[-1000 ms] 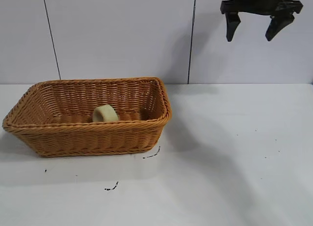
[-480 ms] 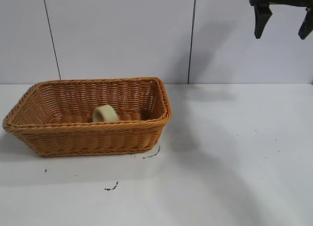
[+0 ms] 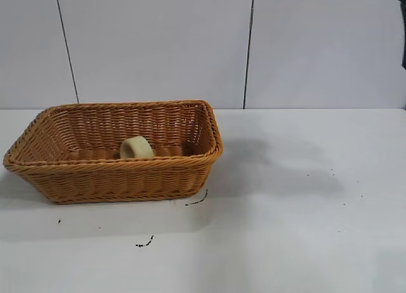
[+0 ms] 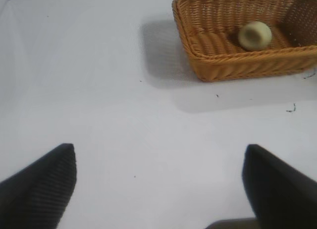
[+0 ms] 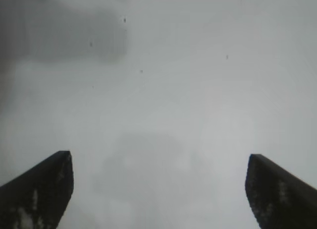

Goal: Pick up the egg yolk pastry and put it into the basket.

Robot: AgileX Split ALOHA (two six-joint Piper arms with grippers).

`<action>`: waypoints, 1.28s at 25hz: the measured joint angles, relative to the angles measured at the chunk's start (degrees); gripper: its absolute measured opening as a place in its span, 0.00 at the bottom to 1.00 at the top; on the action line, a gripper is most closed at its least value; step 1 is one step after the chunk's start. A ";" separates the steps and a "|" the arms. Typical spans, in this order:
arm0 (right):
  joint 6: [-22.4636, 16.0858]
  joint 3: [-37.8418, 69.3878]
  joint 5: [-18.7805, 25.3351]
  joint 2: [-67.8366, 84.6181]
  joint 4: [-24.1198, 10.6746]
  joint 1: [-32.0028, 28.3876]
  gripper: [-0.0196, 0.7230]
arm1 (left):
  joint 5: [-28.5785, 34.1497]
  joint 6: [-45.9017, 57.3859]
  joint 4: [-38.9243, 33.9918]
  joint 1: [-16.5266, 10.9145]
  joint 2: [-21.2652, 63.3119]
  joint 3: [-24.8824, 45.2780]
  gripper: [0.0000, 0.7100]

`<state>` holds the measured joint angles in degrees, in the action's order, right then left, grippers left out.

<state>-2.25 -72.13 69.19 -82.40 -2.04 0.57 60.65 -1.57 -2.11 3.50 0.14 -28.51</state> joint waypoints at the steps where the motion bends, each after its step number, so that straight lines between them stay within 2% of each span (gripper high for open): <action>1: 0.00 2.93 -0.14 3.68 0.07 0.00 0.94 | 0.00 0.00 0.00 0.00 0.00 0.00 0.98; 3: 0.00 9.85 -1.79 10.50 0.27 0.00 0.94 | 0.00 0.00 0.00 0.00 0.00 0.00 0.98; 10: 0.00 32.11 -13.51 34.23 0.90 0.00 0.94 | 0.00 0.00 0.00 0.00 0.00 0.00 0.98; 12: 0.00 37.68 -15.23 41.06 1.17 0.00 0.94 | 0.00 0.00 0.00 0.00 0.00 0.00 0.98; 14: 0.00 41.65 -14.78 47.00 1.63 0.00 0.94 | 0.00 0.00 0.00 0.00 0.00 0.00 0.98; 19: -0.01 42.40 -14.70 59.26 2.04 0.00 0.94 | 0.00 0.00 0.00 0.00 0.00 0.00 0.98; 24: -0.01 44.00 -10.99 66.07 2.04 0.00 0.94 | 0.00 0.00 0.00 0.00 0.00 0.00 0.98; 32: -0.01 44.04 -10.72 77.26 2.35 0.00 0.94 | 0.00 0.00 0.00 0.00 0.00 0.00 0.98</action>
<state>-2.26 -28.08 58.47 -5.15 0.31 0.57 60.65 -1.57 -2.11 3.50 0.14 -28.51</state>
